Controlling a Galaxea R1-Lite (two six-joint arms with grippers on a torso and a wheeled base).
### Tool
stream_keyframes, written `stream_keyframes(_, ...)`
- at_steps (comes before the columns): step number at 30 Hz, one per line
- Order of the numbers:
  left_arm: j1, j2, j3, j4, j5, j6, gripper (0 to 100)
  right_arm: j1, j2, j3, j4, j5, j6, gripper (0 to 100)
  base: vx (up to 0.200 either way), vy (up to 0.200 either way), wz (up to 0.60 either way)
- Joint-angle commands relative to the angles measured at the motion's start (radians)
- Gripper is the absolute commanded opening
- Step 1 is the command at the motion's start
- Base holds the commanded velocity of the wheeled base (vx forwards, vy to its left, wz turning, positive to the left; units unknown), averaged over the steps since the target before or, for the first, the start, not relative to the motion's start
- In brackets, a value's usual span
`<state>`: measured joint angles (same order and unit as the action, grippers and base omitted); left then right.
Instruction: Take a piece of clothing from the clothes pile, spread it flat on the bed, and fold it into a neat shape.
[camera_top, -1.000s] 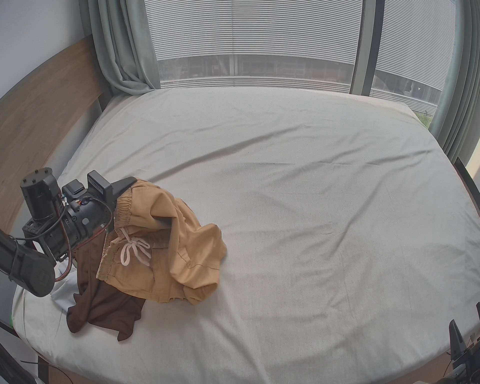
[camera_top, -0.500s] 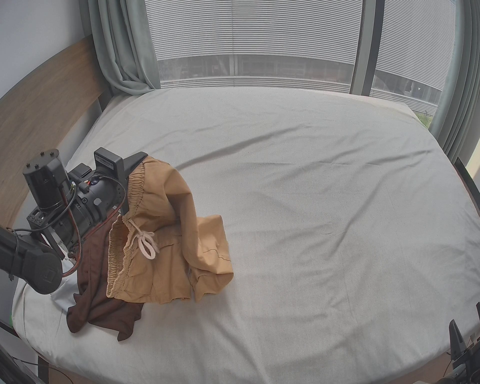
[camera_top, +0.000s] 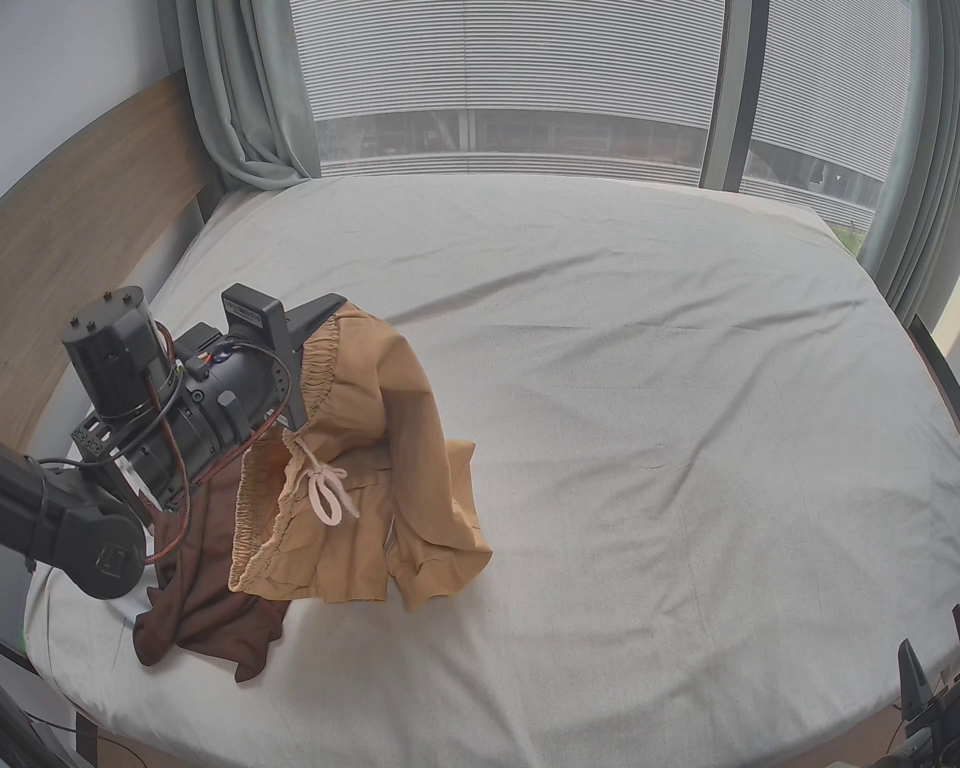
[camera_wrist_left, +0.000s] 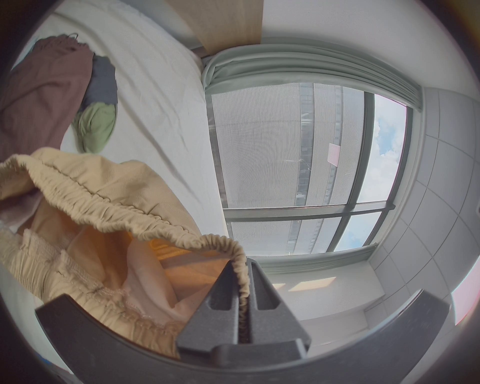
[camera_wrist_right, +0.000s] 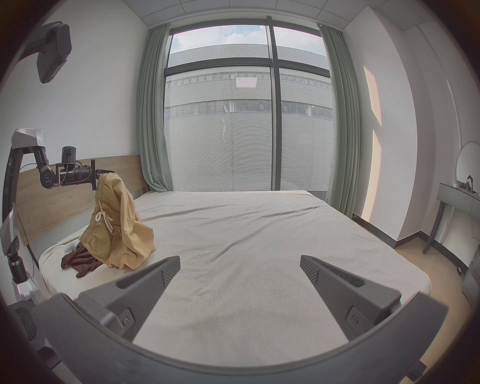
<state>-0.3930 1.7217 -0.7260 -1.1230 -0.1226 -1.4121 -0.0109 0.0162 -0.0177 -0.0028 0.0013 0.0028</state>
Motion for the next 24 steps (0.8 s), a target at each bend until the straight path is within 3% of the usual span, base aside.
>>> stream_keyframes(1,-0.037,-0.005,-0.009,0.006,-0.017,-0.030,0,0.000,-0.009,0.018,0.000,0.000,0.000,100,0.000,0.000,0.00)
stream_keyframes(12,-0.142,0.018,-0.041,0.011,-0.022,-0.053,0,0.000,-0.009,0.018,0.000,0.000,0.000,100,0.000,0.000,0.00)
stream_keyframes(24,-0.257,0.070,-0.193,0.147,-0.022,-0.183,0,0.000,-0.009,0.018,0.000,0.000,0.000,100,0.000,0.000,0.00)
